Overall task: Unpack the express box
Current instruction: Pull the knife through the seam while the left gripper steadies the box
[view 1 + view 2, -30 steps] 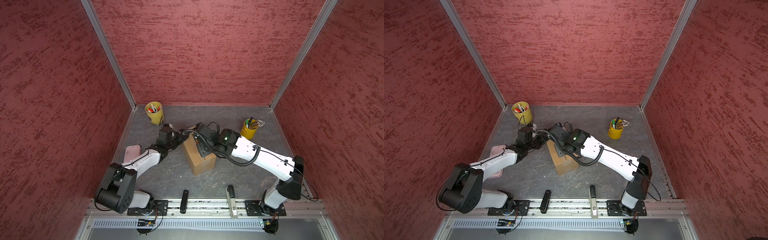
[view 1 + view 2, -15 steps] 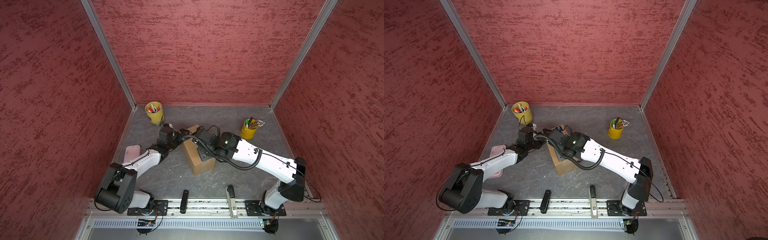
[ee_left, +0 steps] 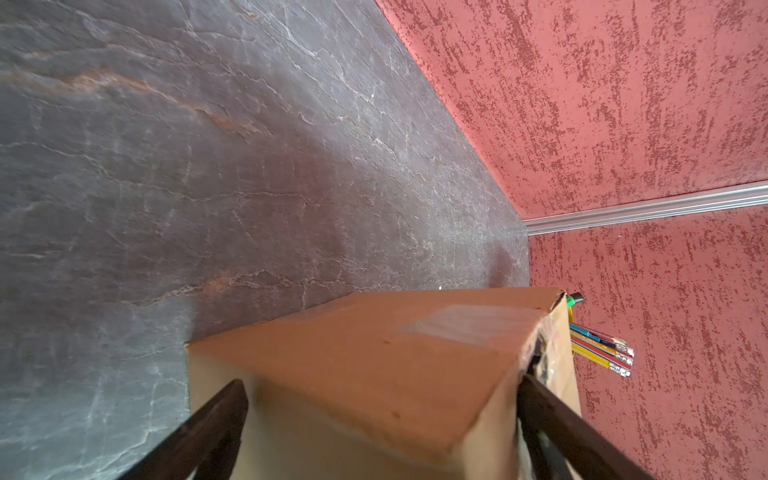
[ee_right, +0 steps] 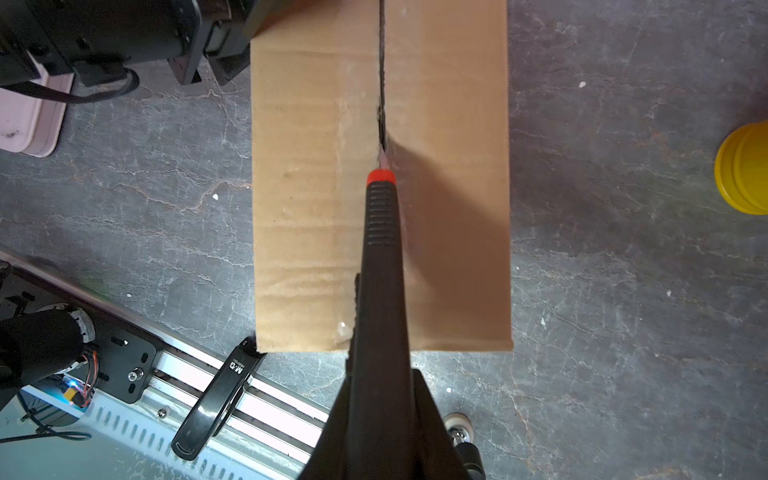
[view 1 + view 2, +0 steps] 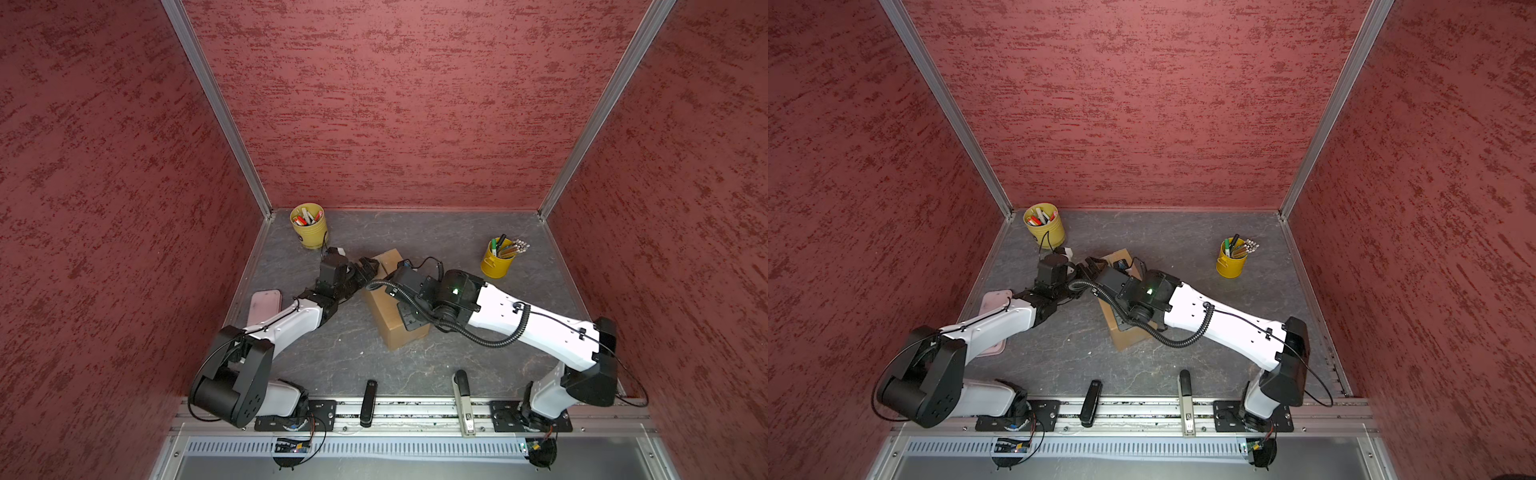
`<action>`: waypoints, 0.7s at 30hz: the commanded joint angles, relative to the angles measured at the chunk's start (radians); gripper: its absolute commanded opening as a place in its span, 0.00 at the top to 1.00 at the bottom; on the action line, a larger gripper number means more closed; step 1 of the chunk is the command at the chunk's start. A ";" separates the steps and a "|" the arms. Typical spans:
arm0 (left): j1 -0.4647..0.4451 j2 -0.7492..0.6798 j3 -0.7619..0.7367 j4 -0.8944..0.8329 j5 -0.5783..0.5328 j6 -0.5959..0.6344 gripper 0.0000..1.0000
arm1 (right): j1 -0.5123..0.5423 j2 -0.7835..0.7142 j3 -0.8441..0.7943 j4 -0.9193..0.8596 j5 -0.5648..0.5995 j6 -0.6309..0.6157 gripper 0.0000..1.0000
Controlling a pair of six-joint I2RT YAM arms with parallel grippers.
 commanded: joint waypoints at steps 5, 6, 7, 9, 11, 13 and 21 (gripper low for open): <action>0.002 0.024 -0.020 -0.116 -0.090 -0.005 0.00 | 0.031 -0.062 -0.036 -0.073 0.029 0.078 1.00; 0.002 0.023 -0.020 -0.116 -0.092 -0.005 0.00 | 0.031 -0.065 -0.039 -0.070 0.031 0.079 1.00; 0.000 0.020 -0.019 -0.119 -0.091 -0.005 0.00 | 0.031 -0.068 -0.044 -0.067 0.032 0.079 1.00; 0.000 0.010 -0.020 -0.121 -0.086 -0.006 0.00 | 0.031 -0.068 -0.047 -0.060 0.038 0.077 1.00; -0.001 -0.008 -0.020 -0.126 -0.074 -0.005 0.00 | 0.031 -0.067 -0.050 -0.053 0.041 0.072 1.00; -0.001 -0.032 -0.018 -0.135 -0.059 0.000 0.00 | 0.031 -0.064 -0.051 -0.045 0.044 0.072 1.00; -0.004 -0.156 -0.015 -0.204 0.022 0.021 0.00 | 0.031 -0.062 -0.068 0.001 0.043 0.077 1.00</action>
